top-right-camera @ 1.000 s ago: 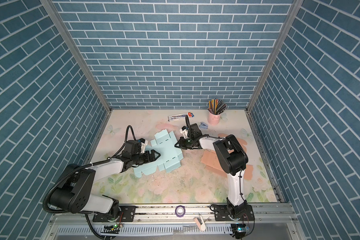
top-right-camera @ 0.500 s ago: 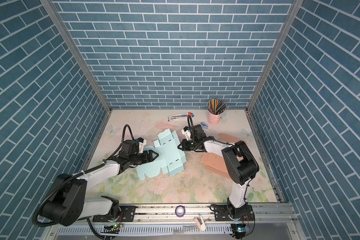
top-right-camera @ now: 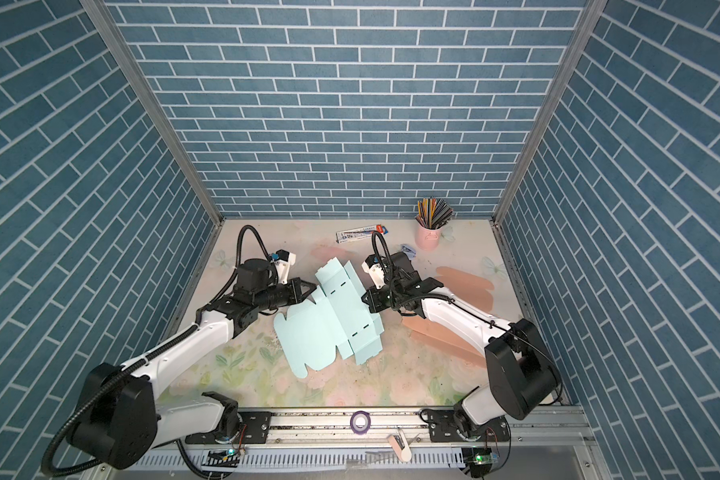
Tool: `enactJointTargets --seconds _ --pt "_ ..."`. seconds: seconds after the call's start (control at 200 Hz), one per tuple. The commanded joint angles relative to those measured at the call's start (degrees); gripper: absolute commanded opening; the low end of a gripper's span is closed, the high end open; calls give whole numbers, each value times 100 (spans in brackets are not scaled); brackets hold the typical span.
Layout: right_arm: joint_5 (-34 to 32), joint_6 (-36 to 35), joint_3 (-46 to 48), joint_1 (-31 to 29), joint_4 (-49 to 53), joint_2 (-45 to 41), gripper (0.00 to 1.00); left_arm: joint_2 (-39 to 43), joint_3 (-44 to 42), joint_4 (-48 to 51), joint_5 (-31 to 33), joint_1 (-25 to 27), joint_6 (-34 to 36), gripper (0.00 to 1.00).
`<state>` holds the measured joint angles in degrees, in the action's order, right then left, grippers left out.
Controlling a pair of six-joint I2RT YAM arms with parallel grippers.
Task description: Fold the paper box
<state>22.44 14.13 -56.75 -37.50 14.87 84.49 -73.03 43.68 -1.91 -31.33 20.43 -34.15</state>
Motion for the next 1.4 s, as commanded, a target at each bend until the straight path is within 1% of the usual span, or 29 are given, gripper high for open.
enactJointTargets --seconds 0.0,0.115,0.37,0.51,0.73,0.885,1.07,1.395 --pt "-335 -621 63 -159 405 -134 0 -231 418 -246 -188 64 -93 4" --pt "-511 -788 90 -301 470 -143 0 -499 791 -272 -158 115 -70 3" --pt "-479 -1007 214 -432 179 -220 0 -1417 1555 -239 -44 249 -83 2" --pt "-469 -1089 368 -459 -52 -323 0 -1778 1911 -28 85 390 109 2" --pt "-443 -1296 560 -487 -276 -439 0 -2129 2126 103 159 464 203 2" --pt "-449 -1402 679 -496 -436 -560 0 -2265 2229 232 188 532 306 2" --pt "-533 -1448 710 -495 -537 -587 0 -2241 2224 373 216 661 427 2" --pt "-770 -1490 650 -495 -536 -539 0 -1849 1863 472 242 787 490 2"
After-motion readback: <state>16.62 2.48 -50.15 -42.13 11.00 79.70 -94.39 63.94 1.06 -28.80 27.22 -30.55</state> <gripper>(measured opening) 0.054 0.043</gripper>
